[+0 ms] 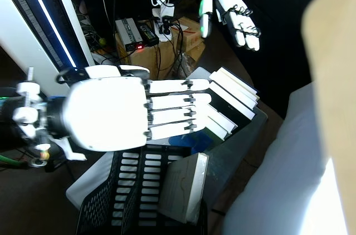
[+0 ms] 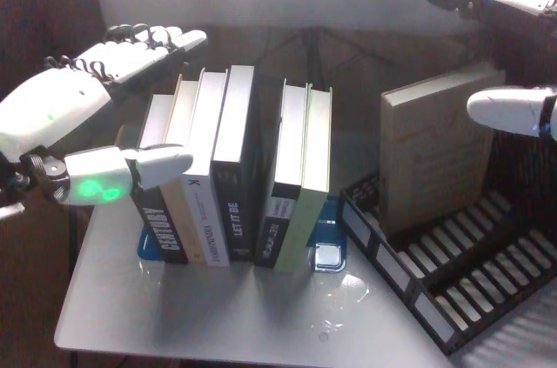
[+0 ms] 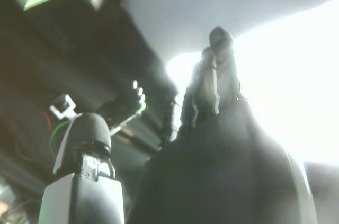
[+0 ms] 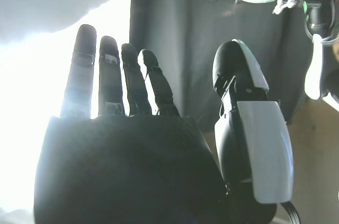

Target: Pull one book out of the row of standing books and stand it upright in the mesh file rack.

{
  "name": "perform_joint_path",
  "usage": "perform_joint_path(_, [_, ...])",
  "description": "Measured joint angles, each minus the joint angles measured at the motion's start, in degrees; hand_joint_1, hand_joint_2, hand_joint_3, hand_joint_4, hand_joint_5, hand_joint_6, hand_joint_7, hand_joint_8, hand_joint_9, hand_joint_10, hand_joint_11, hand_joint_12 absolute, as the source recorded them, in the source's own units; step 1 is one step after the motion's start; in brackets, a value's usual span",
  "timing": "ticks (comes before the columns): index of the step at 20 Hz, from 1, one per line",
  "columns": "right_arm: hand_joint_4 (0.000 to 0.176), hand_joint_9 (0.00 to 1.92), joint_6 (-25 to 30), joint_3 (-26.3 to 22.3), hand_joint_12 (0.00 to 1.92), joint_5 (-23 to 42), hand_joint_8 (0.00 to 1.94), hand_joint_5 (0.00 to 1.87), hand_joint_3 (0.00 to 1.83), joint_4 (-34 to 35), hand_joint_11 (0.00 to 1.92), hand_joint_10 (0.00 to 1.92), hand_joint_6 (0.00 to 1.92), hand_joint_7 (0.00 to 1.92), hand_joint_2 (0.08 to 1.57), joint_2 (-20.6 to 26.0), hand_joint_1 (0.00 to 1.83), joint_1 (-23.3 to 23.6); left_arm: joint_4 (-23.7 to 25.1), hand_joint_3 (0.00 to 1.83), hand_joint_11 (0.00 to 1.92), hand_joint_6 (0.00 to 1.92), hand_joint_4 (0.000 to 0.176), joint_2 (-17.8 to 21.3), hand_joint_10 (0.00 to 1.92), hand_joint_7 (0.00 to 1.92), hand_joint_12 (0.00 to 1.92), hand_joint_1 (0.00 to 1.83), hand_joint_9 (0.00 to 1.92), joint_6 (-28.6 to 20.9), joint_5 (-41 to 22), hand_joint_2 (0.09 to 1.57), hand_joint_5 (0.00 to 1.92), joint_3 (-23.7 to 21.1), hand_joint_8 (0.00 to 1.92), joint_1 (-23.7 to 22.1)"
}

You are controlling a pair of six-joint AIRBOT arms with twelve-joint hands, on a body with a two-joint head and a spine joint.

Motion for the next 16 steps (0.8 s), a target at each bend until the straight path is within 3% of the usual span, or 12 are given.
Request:
perform_joint_path(1, [0.000,0.04,-0.11,-0.31,0.39,0.68,0.00,0.00,0.00,1.07,0.00,0.00,0.00,0.00,1.26,0.07,0.43,-0.81,-0.02,0.00,0.00,0.00,0.147,-0.20,0.00,0.00,0.02,0.36,0.00,-0.02,-0.04,1.26,0.00,0.00,0.00,0.00])
perform_joint_path(3, [0.000,0.01,-0.35,-0.55,0.04,1.38,0.00,0.00,0.00,1.68,0.00,0.01,0.00,0.00,1.28,0.22,0.36,-1.49,-0.04,0.00,0.03,0.00,0.137,-0.22,0.00,0.00,0.02,0.33,0.00,-0.02,-0.31,1.26,0.00,0.00,0.00,0.15])
perform_joint_path(5, [0.000,0.00,-1.77,-1.57,0.00,2.10,0.00,0.00,0.00,2.27,0.00,0.00,0.00,0.00,1.29,1.03,0.34,-1.97,-0.63,0.00,0.01,0.00,0.124,-0.22,0.00,0.00,0.02,0.33,0.00,-0.02,-0.55,1.26,0.00,0.00,0.00,0.63])
perform_joint_path(6, [0.000,0.00,-2.21,-2.21,0.00,2.97,0.00,0.00,0.00,3.10,0.00,0.00,0.00,0.00,1.29,1.40,0.33,-2.54,-0.79,0.00,0.00,0.00,0.106,-0.20,0.00,0.00,0.24,0.32,0.00,-0.04,-0.50,1.28,0.00,0.00,0.00,0.72])
perform_joint_path(7, [0.000,0.00,-2.58,-2.60,0.00,3.67,0.00,0.00,0.00,3.61,0.00,0.00,0.00,0.00,1.29,1.68,0.32,-3.26,-0.74,0.00,0.00,0.00,0.070,-0.20,0.00,0.00,0.41,0.34,0.00,-0.04,-0.52,1.31,0.01,0.00,0.00,0.83])
perform_joint_path(8, [0.004,0.00,-3.21,-2.84,0.00,4.07,0.00,0.00,0.00,4.00,0.00,0.00,0.00,0.00,1.29,1.84,0.31,-3.82,-0.68,0.00,0.00,0.00,0.065,-0.17,0.00,0.00,0.44,0.37,0.00,-0.04,-0.55,1.32,0.01,0.00,0.00,0.83])
perform_joint_path(9, [0.000,0.00,-3.63,-3.15,0.00,4.11,0.00,0.00,0.00,4.55,0.00,0.00,0.00,0.00,1.29,1.90,0.32,-4.04,-0.63,0.00,0.00,0.00,0.039,-0.09,0.00,0.00,0.36,0.40,0.00,-0.02,-0.52,1.32,0.02,0.00,0.00,0.83])
perform_joint_path(11, [0.000,0.02,-3.80,-3.23,0.00,5.11,0.00,0.00,0.00,5.07,0.00,0.01,0.00,0.00,1.29,1.90,0.35,-4.42,-0.63,0.00,0.00,0.00,0.013,0.00,0.00,0.00,0.24,0.51,0.00,-0.07,-0.61,1.33,0.02,-0.02,0.00,0.81])
perform_joint_path(12, [0.000,0.03,-3.80,-3.26,0.00,5.55,0.00,0.00,0.00,5.25,0.00,0.02,0.00,0.00,1.29,1.90,0.35,-4.42,-0.28,0.00,0.00,0.00,0.009,0.37,0.00,0.00,0.25,0.51,0.00,-0.04,-0.57,1.34,0.03,-0.02,0.00,0.81])
perform_joint_path(14, [0.018,0.06,-3.80,-3.26,0.34,6.21,0.00,0.00,0.00,5.44,0.00,0.02,0.00,0.00,1.39,1.90,0.34,-4.42,-0.90,0.00,0.00,0.00,0.041,0.74,0.00,0.00,0.38,0.52,0.00,-0.07,-0.76,1.34,0.05,-0.20,0.00,0.81])
perform_joint_path(15, [0.022,0.06,-3.82,-3.54,0.36,6.38,0.00,0.00,0.00,5.68,0.00,0.02,0.00,0.00,1.41,1.92,0.34,-4.42,-0.94,0.00,0.00,0.00,0.071,0.98,0.00,0.01,0.53,0.54,0.01,-0.02,-0.76,1.34,0.07,-0.39,0.00,0.81])
perform_joint_path(16, [0.016,0.06,-3.85,-3.74,0.36,6.43,0.00,0.00,0.00,5.88,0.00,0.02,0.00,0.00,1.40,1.95,0.34,-4.42,-1.07,0.00,0.00,0.00,0.104,1.42,0.00,0.00,0.42,0.51,0.00,-0.02,-0.85,1.34,0.02,-0.98,0.00,0.83])
